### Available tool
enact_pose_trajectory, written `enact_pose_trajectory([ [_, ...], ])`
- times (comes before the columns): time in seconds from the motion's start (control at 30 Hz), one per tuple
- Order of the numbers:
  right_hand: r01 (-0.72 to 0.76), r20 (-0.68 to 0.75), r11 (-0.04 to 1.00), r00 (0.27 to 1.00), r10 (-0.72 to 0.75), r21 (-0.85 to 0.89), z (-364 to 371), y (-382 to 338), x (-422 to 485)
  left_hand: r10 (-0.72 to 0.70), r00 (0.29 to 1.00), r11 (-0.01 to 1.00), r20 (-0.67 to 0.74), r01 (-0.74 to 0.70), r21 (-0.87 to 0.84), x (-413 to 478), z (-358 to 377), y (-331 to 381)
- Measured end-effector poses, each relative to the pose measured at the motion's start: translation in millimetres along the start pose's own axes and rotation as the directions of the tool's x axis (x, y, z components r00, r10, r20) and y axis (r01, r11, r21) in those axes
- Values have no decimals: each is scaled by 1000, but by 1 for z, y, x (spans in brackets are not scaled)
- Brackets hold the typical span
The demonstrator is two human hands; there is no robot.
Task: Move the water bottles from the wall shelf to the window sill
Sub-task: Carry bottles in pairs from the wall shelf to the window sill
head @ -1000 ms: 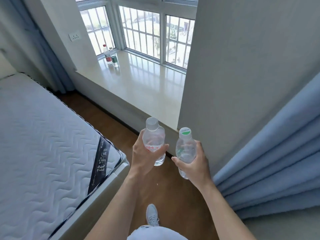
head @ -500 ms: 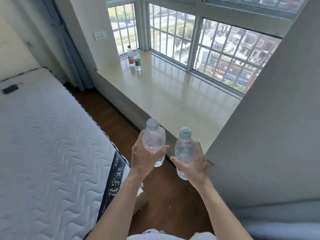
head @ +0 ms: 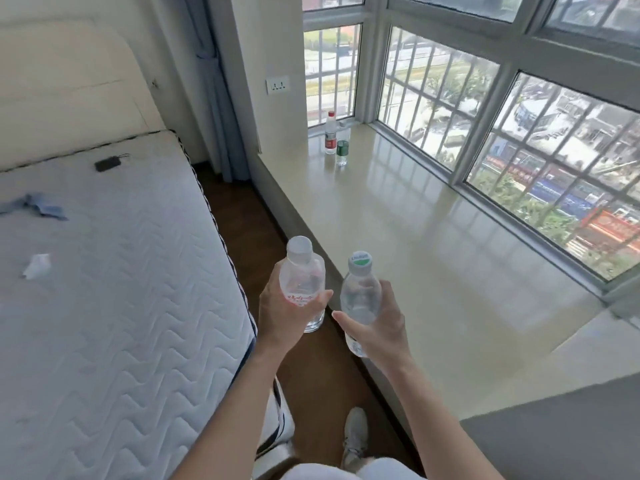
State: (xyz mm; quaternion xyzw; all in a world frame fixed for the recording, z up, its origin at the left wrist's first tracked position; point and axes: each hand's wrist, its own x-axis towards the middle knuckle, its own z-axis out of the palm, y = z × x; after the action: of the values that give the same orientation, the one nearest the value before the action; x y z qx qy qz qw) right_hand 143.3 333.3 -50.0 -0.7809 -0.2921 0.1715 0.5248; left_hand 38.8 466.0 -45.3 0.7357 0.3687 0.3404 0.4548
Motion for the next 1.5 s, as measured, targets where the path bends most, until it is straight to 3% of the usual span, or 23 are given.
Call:
enact_pose_trajectory([
  [0.33, 46, 207, 998, 977, -55, 48, -2, -4, 151, -75, 985, 996, -154, 81, 33, 119, 48, 17],
  [0.63, 25, 238, 999, 971, -35, 47, 24, 3, 226, -90, 976, 992, -199, 106, 72, 179, 52, -7],
  [0.87, 77, 319, 996, 944, -85, 38, 84, -9, 296, -124, 957, 988, -263, 144, 57, 250, 28, -39],
  [1.13, 107, 349, 994, 931, -111, 31, 190, -55, 422, -139, 948, 987, -286, 156, 35, 395, -28, -84],
  [1.5, 67, 271, 996, 959, -79, 54, 284, -98, 554, -112, 966, 990, -234, 129, 60, 551, -71, -128],
])
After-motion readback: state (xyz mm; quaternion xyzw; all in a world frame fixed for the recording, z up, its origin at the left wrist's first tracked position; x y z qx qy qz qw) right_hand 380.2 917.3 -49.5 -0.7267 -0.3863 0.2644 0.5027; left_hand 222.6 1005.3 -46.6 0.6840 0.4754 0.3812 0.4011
